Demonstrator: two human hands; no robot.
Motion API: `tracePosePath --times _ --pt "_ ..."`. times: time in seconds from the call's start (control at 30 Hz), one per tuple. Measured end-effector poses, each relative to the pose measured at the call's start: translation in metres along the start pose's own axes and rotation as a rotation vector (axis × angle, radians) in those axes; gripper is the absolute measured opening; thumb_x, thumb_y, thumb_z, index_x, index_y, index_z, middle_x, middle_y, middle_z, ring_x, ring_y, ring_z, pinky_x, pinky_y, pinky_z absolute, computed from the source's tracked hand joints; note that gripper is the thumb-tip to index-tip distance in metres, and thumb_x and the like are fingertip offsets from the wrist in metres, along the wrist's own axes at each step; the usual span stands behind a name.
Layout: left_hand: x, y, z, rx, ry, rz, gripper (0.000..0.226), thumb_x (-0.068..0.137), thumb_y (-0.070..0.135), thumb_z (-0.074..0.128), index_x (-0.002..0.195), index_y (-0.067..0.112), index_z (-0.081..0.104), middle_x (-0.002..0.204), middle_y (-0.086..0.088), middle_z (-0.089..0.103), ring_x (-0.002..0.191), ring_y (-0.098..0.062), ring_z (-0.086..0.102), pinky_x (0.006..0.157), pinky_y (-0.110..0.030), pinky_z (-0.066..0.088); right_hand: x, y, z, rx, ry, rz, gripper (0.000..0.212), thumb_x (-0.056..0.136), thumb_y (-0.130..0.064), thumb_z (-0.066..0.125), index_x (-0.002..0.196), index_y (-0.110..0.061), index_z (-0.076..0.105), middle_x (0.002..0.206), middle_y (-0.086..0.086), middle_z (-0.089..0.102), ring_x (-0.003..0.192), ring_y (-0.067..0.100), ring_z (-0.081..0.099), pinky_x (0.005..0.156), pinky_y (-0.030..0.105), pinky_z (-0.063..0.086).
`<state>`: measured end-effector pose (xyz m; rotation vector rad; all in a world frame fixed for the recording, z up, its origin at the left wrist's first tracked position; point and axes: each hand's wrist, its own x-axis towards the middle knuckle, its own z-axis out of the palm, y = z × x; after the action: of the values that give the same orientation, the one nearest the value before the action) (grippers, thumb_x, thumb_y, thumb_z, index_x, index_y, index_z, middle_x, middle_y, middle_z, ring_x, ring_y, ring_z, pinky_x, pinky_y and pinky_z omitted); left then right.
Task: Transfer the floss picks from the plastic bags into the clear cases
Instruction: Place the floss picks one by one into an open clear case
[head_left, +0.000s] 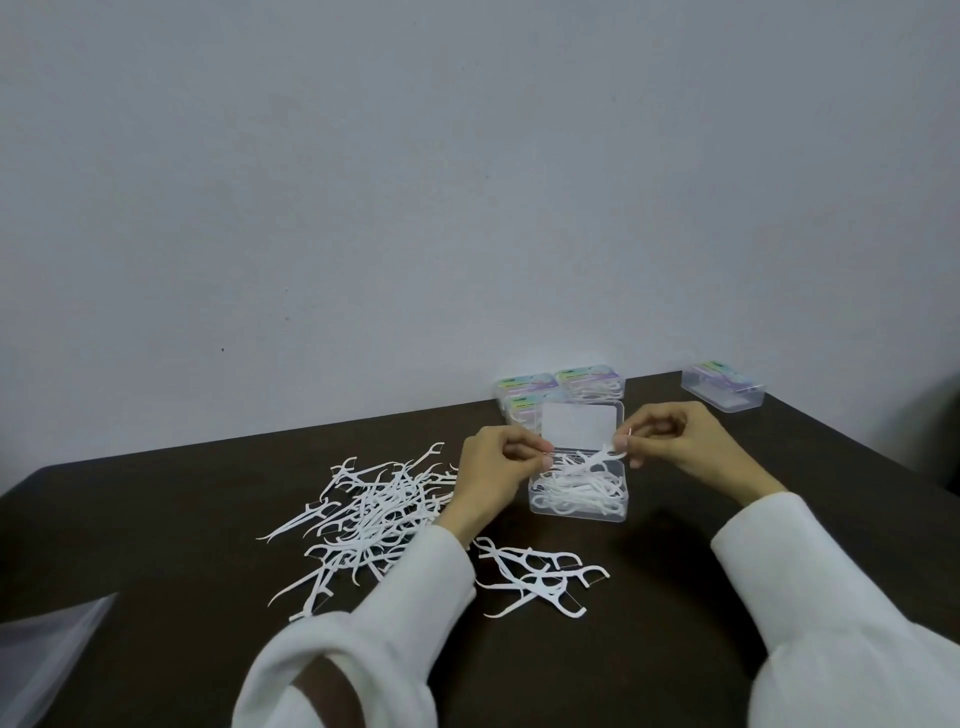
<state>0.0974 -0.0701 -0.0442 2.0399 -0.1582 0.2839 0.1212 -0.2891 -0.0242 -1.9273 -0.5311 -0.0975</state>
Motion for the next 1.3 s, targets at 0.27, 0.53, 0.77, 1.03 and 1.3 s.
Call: tracePosePath --times 0.27,0.53,0.77,1.03,1.3 --pt "-0.002 -0.001 -0.001 0.053 -0.038 0.012 0.017 0.089 0.022 0.063 0.104 0.019 0.071 0.096 0.008 0.067 0.087 0.001 0.058 0.072 -0.004 0.039 -0.001 0.003 0.017 -0.237 -0.072 0.016 0.007 0.071 -0.022 0.079 0.072 -0.02 0.073 0.071 -0.004 0.07 0.069 0.007 0.063 0.065 0.013 0.048" --pt "-0.005 -0.003 0.004 0.232 -0.124 0.12 0.017 0.084 0.01 0.067 0.092 0.023 0.074 0.093 0.004 0.058 0.087 -0.013 0.055 0.083 -0.027 0.045 0.001 0.0 0.022 -0.555 -0.158 -0.058 0.001 0.076 -0.025 0.073 0.076 -0.027 0.072 0.072 -0.016 0.063 0.072 0.006 0.058 0.062 0.01 0.042" --pt "-0.005 0.0 -0.001 0.223 -0.089 0.139 0.015 0.086 0.011 0.064 0.09 0.021 0.075 0.096 0.005 0.065 0.086 -0.005 0.057 0.079 -0.021 0.046 0.001 -0.001 0.03 -0.544 -0.099 -0.139 0.003 0.079 -0.023 0.071 0.078 -0.025 0.071 0.077 -0.017 0.062 0.075 0.003 0.057 0.069 0.014 0.041" --pt "-0.026 0.002 -0.029 0.191 -0.082 0.138 0.017 0.088 0.01 0.061 0.097 0.019 0.072 0.095 0.008 0.07 0.09 0.003 0.06 0.079 -0.009 0.043 -0.003 -0.022 0.056 -0.484 -0.101 -0.257 0.006 0.085 -0.021 0.065 0.085 -0.027 0.065 0.084 -0.015 0.059 0.081 0.002 0.057 0.073 0.014 0.045" --pt "-0.067 -0.033 -0.107 0.318 0.038 0.026 0.015 0.088 0.016 0.064 0.096 0.028 0.069 0.097 0.015 0.066 0.094 0.004 0.057 0.074 0.002 0.036 -0.005 -0.039 0.104 -0.514 -0.258 -0.357 0.021 0.086 -0.026 0.061 0.107 -0.03 0.061 0.105 -0.014 0.062 0.095 -0.001 0.055 0.086 0.016 0.044"
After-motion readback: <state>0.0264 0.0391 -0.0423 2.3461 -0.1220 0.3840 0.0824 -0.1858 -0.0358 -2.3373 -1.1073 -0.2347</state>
